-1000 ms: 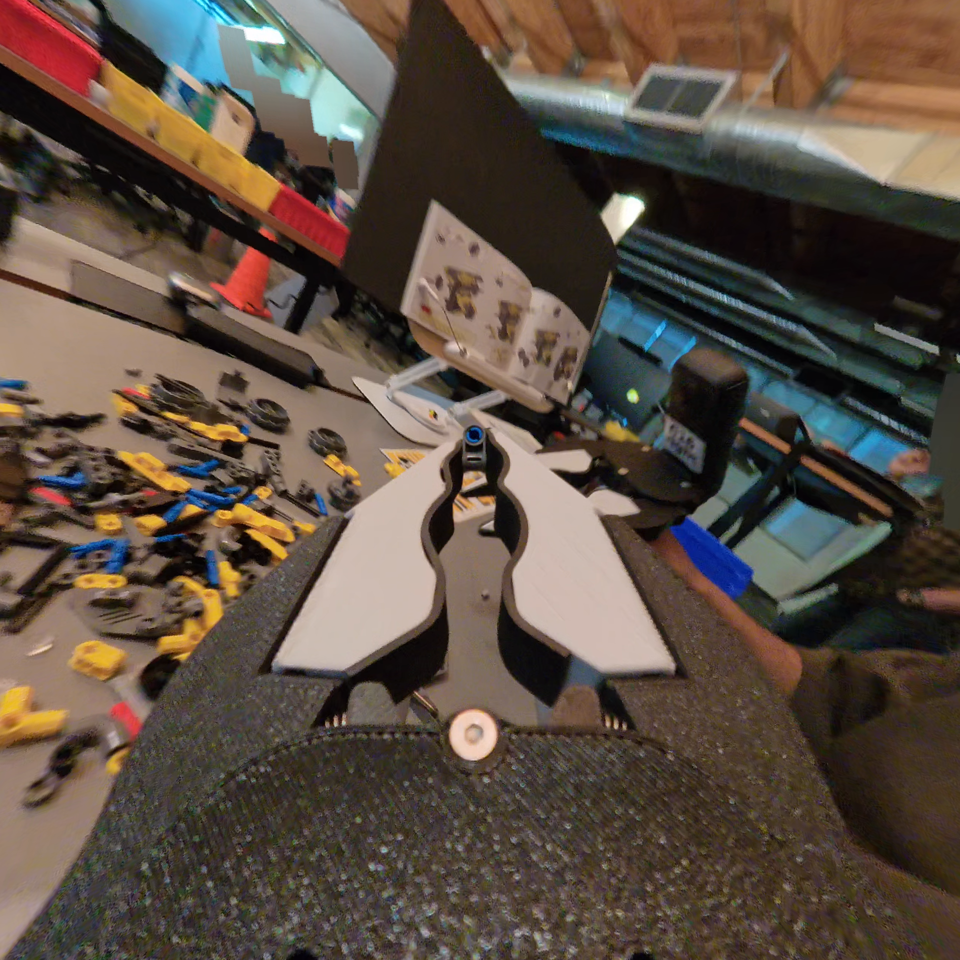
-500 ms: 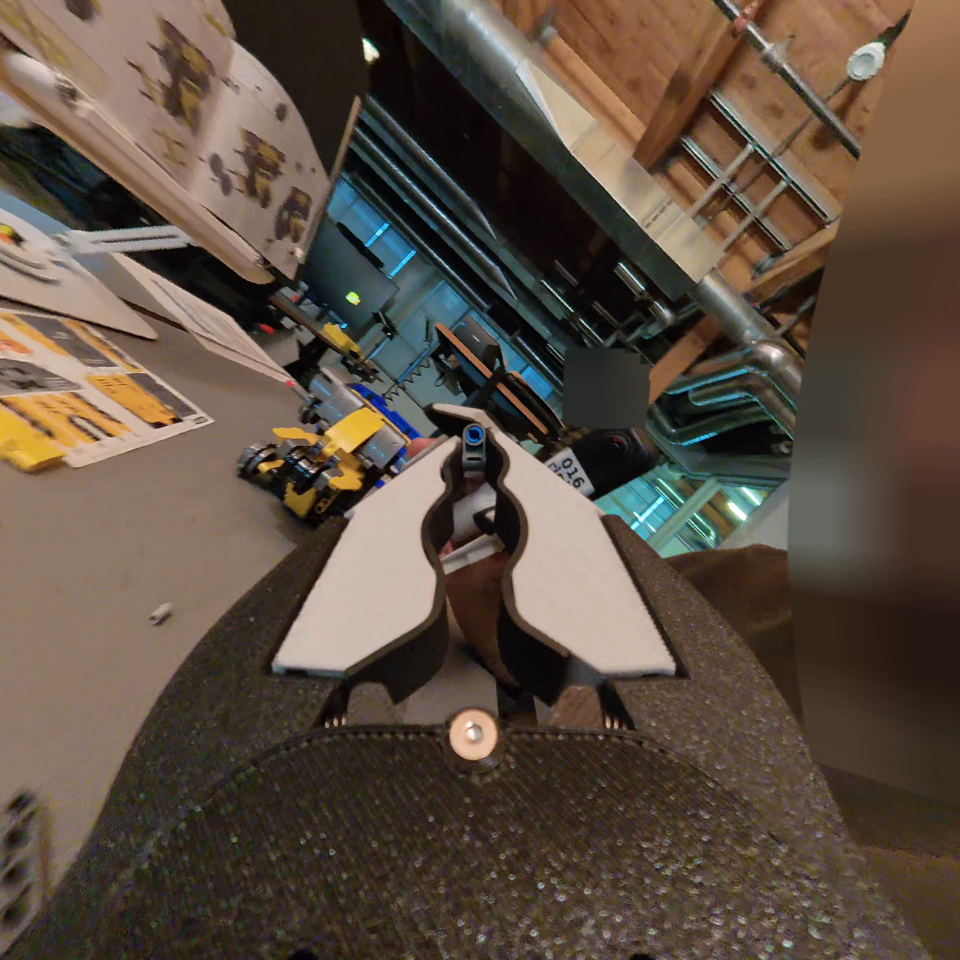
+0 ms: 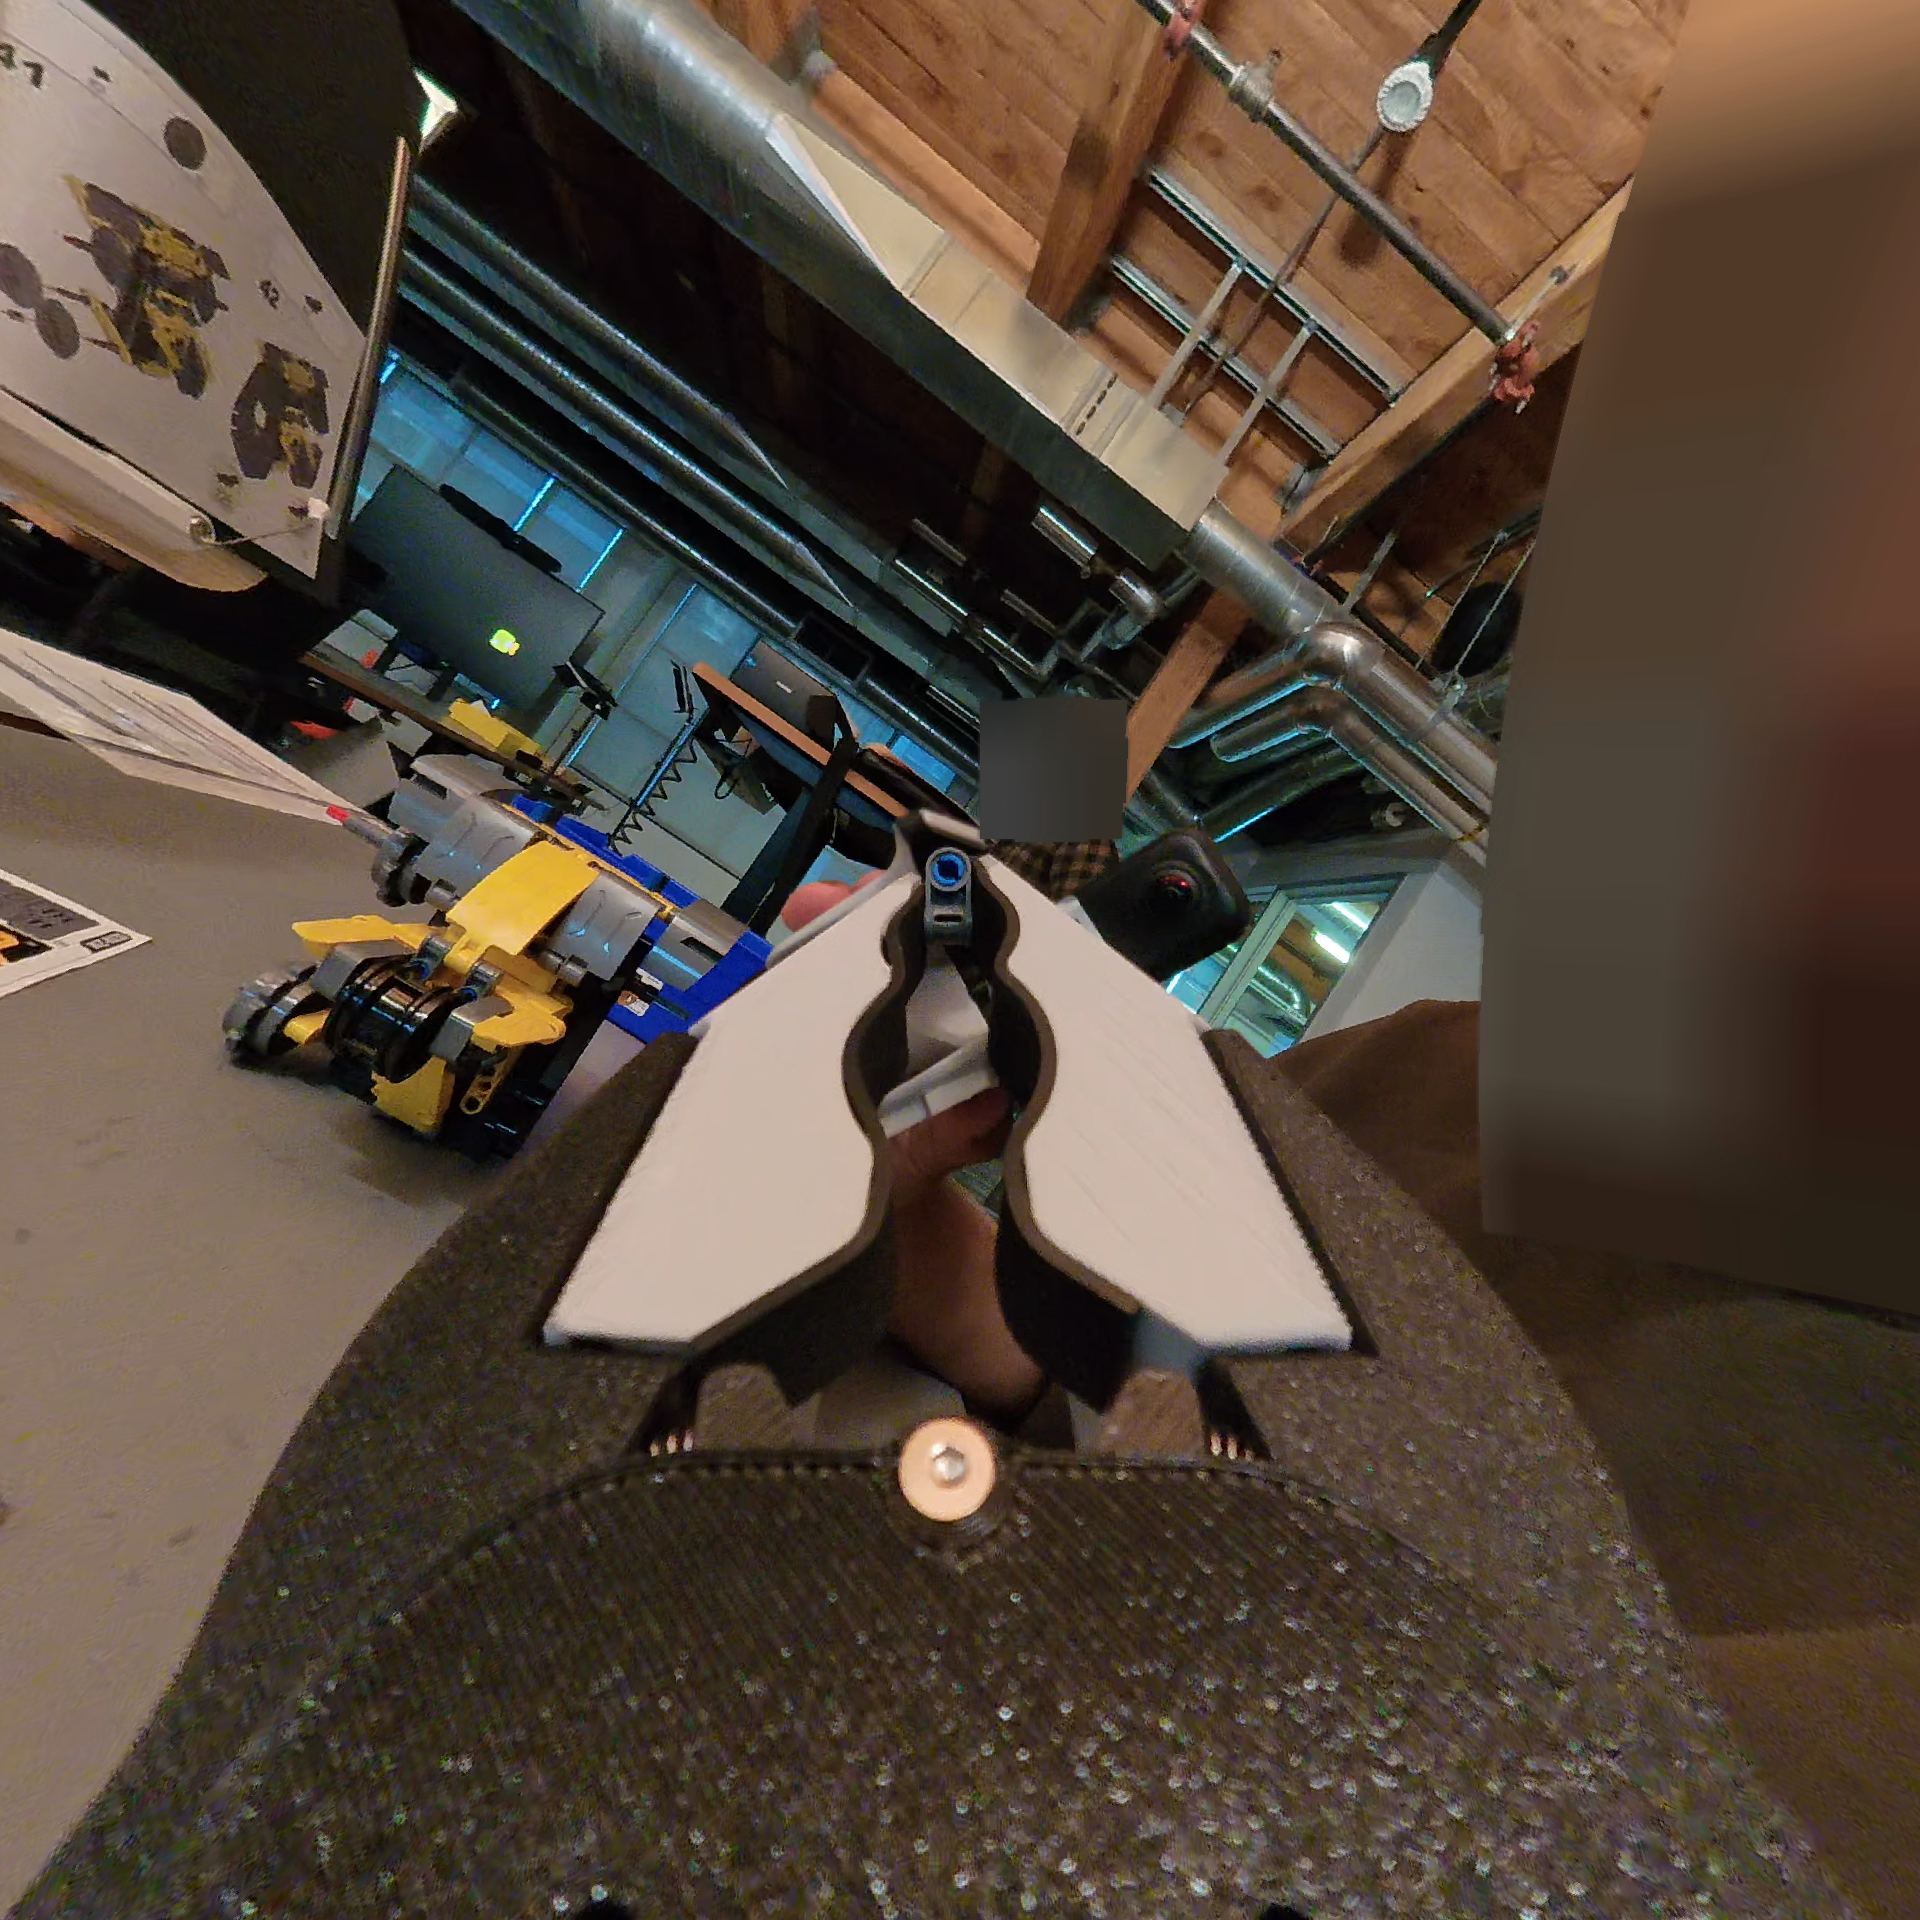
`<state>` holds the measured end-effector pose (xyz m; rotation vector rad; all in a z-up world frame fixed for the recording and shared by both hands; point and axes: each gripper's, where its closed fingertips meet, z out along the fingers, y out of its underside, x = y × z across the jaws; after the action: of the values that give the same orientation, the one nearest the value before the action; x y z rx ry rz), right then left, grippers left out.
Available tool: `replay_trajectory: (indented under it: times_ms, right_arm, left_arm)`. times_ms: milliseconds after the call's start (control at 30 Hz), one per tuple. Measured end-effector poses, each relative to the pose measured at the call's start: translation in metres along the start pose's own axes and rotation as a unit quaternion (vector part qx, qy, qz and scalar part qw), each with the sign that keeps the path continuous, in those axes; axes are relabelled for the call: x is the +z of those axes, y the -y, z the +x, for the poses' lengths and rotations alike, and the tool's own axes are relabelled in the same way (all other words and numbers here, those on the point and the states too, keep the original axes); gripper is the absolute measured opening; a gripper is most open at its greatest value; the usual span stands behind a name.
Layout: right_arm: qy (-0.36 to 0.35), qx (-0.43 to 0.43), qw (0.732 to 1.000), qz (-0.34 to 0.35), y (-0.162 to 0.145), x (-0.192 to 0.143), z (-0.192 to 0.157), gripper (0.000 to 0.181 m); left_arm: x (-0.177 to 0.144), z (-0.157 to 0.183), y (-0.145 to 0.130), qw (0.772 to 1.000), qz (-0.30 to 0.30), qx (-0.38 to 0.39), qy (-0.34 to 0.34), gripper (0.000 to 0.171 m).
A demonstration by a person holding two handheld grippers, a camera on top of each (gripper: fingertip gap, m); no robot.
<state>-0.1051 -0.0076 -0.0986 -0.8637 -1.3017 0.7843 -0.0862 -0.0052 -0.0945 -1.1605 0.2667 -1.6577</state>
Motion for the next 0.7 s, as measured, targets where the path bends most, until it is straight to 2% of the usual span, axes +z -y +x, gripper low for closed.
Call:
replay_trajectory:
  times_ms: [300, 700]
  right_arm:
    - [0.002, -0.005, 1.0, -0.019, -0.0083, -0.0009, -0.0001, 0.022]
    - [-0.013, -0.034, 0.999, -0.005, 0.0002, -0.0044, 0.0008, 0.011]
  left_arm:
    - [0.0007, 0.0028, -0.0028, 1.0, -0.008, -0.004, -0.009, 0.006]
    - [0.001, 0.002, -0.0037, 1.0, -0.008, -0.012, -0.011, 0.006]
